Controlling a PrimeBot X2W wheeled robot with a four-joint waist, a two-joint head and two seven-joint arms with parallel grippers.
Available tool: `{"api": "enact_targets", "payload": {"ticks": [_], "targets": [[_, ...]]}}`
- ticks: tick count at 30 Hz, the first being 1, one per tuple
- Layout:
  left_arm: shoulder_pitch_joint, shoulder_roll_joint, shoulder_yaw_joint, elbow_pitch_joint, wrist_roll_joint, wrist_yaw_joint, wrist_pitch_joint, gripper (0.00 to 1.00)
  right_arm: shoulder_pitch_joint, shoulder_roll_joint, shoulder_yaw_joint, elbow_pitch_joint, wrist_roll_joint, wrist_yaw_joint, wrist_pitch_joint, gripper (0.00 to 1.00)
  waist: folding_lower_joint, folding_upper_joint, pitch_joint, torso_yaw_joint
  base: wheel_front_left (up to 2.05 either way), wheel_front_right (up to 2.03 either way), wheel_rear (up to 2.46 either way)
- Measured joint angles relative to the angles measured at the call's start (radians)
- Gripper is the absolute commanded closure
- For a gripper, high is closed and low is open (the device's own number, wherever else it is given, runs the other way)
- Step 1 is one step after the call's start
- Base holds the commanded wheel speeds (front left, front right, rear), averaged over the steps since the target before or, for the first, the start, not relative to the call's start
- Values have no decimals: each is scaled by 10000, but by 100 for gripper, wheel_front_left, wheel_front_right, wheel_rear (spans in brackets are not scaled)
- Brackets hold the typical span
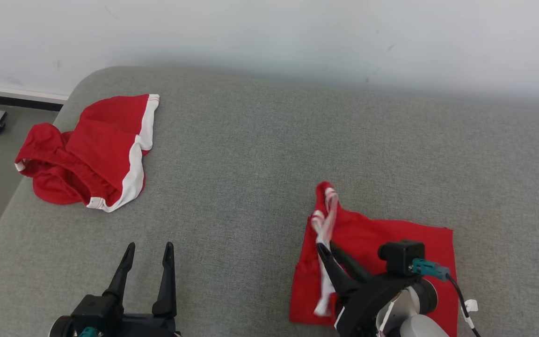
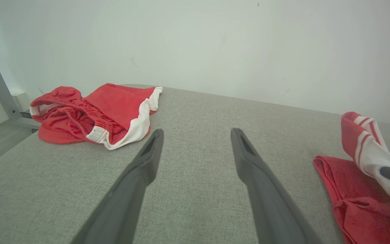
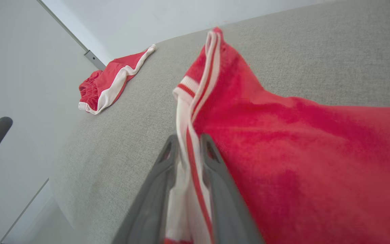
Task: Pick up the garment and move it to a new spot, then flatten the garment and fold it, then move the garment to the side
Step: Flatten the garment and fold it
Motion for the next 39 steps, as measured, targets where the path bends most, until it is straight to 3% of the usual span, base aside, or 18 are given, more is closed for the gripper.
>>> {"api": "enact_targets", "payload": {"ticks": [5,11,19,27,39], "targets": [[-15,2,77,2,0,15,0,0,-351,12,-240,117,-19,0,-775,0,0,0,35,-84,0,0,0],[46,0,153,-33,17,82,-2,0,-509,12,-1300,-10,-690,0,-1636,0,0,0,-32,-383,0,0,0],[273,0,422,-242,282,81,-2,0,-129,-293,-2585,-945,-1377,0,-2192,0,0,0,-164,-927,0,0,0],[452,6,782,-453,460,75,-2,0,849,-650,-3014,-1987,-1743,0,-2443,0,0,-1,-325,-1530,0,0,0],[663,113,1047,-610,732,0,0,0,2568,-637,-3321,-3099,-2111,0,-2788,0,0,-1,-587,-2022,0,0,0]]}}
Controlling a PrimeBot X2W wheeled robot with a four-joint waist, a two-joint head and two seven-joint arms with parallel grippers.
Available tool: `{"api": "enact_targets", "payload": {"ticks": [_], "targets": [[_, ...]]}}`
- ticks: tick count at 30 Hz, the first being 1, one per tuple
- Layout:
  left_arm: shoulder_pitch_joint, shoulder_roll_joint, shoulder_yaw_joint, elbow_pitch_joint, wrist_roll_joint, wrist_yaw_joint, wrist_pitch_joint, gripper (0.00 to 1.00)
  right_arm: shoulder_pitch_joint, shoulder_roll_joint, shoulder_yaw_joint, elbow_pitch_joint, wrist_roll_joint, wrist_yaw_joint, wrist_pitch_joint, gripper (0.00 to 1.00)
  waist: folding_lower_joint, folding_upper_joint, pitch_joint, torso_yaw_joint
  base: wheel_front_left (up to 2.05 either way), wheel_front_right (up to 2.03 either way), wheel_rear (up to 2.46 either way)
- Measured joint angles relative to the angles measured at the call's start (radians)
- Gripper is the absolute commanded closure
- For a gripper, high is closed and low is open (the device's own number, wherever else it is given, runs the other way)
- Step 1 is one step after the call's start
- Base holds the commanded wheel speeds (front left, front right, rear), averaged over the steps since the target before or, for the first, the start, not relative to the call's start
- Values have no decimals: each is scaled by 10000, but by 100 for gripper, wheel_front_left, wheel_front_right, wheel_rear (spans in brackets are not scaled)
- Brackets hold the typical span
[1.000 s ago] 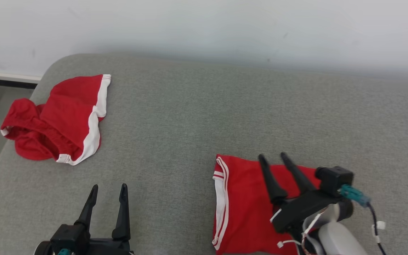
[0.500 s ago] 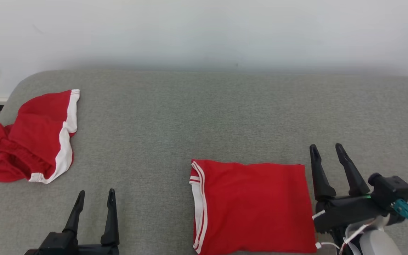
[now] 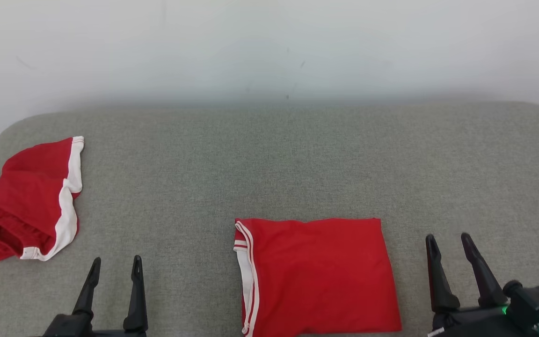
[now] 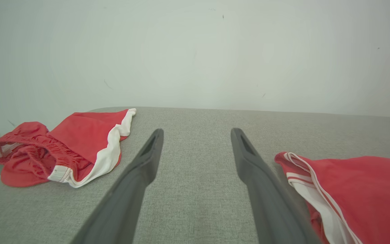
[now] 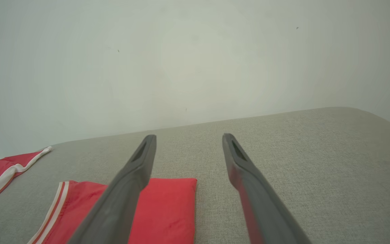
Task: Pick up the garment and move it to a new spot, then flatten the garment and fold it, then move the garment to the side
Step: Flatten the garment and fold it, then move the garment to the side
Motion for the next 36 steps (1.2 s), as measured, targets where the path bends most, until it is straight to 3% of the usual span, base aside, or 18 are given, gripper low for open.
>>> {"api": "enact_targets", "payload": {"ticks": [9,26,36], "targets": [[406,-8,82,-182,201,54,0,0,991,173,-261,-274,-303,0,-48,0,0,0,-241,22,0,0,0],[712,-2,69,-443,414,150,0,0,1125,295,-449,-343,-477,0,182,0,1,0,-191,147,0,0,0],[617,-12,-35,-422,395,174,-2,0,-719,-59,-209,502,-474,0,1513,0,1,0,-30,247,0,0,0]]}}
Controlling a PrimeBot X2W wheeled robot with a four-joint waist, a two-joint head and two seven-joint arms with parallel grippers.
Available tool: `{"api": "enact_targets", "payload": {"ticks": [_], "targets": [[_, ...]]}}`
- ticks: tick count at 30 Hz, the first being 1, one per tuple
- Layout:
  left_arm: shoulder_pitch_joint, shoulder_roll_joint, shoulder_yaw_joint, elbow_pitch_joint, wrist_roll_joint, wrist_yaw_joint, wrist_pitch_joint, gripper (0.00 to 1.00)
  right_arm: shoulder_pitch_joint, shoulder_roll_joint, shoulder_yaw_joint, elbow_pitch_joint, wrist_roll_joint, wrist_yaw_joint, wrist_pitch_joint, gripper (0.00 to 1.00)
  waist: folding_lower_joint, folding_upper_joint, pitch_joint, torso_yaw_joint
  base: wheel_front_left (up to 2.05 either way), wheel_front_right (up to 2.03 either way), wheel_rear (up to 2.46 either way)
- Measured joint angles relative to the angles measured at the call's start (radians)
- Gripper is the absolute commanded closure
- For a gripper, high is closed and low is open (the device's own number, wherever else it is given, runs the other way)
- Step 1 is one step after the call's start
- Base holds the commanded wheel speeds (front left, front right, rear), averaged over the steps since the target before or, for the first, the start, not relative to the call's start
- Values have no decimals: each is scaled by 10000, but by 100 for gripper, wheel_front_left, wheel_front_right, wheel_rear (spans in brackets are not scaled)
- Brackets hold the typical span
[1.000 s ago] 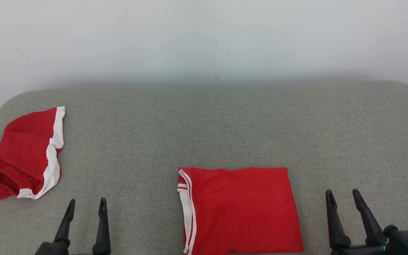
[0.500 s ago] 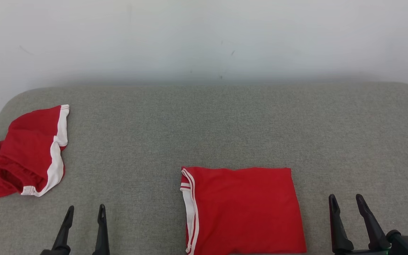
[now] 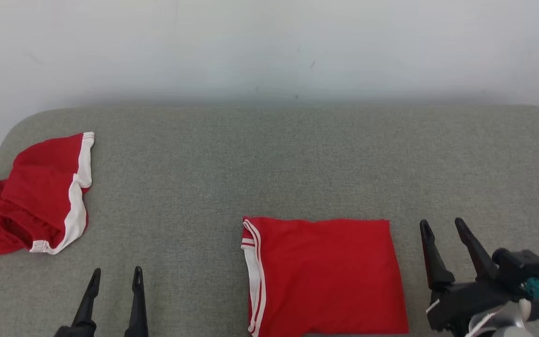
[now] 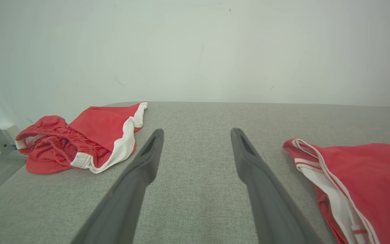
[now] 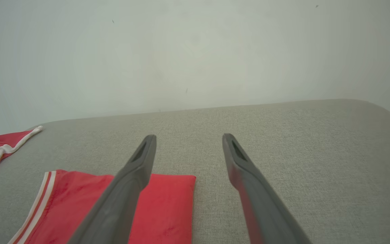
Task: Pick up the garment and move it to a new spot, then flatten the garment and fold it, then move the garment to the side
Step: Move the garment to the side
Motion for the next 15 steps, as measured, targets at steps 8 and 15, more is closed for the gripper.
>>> {"api": "enact_targets", "payload": {"ticks": [8,15], "targets": [[-292,-10,-128,94,-71,-10,0,0,-1177,-33,40,1260,15,0,1239,0,0,0,236,298,0,0,0],[-411,-13,-132,142,-79,-59,2,0,-1382,58,-13,2349,42,0,1657,0,0,0,485,493,0,0,0]]}}
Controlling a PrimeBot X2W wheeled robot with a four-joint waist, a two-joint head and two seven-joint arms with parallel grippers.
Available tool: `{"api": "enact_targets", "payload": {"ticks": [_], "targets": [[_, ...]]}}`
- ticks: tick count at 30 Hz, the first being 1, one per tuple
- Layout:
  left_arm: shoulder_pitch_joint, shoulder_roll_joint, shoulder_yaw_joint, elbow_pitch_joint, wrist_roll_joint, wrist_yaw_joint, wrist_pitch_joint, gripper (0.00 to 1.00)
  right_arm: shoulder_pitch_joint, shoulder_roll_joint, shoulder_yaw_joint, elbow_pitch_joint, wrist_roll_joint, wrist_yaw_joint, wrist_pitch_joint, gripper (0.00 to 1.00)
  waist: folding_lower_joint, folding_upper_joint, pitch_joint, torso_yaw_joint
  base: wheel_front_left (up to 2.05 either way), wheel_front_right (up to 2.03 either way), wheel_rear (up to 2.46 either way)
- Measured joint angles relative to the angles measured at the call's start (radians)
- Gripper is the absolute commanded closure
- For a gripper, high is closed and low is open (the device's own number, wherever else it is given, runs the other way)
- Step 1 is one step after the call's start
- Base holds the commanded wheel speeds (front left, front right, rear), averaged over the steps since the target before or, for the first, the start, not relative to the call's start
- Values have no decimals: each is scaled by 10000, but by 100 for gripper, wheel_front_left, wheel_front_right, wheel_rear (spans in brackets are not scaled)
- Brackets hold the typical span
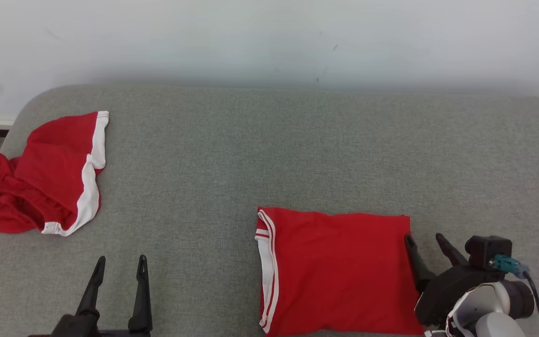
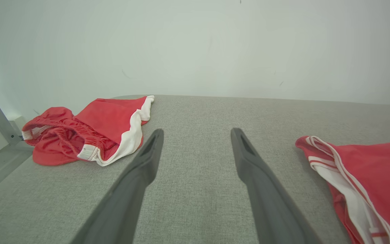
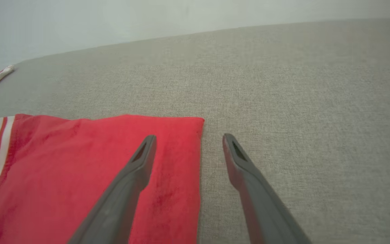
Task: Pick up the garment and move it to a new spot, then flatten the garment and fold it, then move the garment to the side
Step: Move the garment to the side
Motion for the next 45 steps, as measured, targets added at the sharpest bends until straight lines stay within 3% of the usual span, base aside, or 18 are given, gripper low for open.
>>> {"api": "enact_targets", "payload": {"ticks": [14,15,16,17,18,25,31,45], "targets": [[-296,-19,-61,130,-6,-29,0,0,-244,322,211,1856,10,0,92,0,0,0,301,182,0,0,0],[-299,-19,-48,132,-6,-29,0,0,-258,326,276,1935,36,0,94,20,0,-1,313,181,0,0,0],[-302,-19,-35,132,-6,-29,0,0,-286,330,322,2000,71,0,86,20,0,0,327,177,0,0,0],[-311,-19,-25,138,-6,-29,0,0,-322,330,378,2080,132,0,96,56,-1,0,343,173,0,0,0],[-327,-21,-21,150,-6,-31,0,0,-349,330,422,2169,219,0,117,100,-1,0,353,168,0,0,0],[-359,-31,-2,199,-10,-40,0,0,-743,265,658,2508,433,2,-61,100,-2,0,373,163,0,0,0],[-525,-40,-21,109,-33,-65,-2,0,-2171,-178,918,2706,527,2,-178,100,-1,0,584,101,0,0,0],[-1887,-63,-412,-602,-50,-132,0,0,-6153,-2295,888,3894,495,2,-48,100,1,1,2347,26,0,0,0]]}}
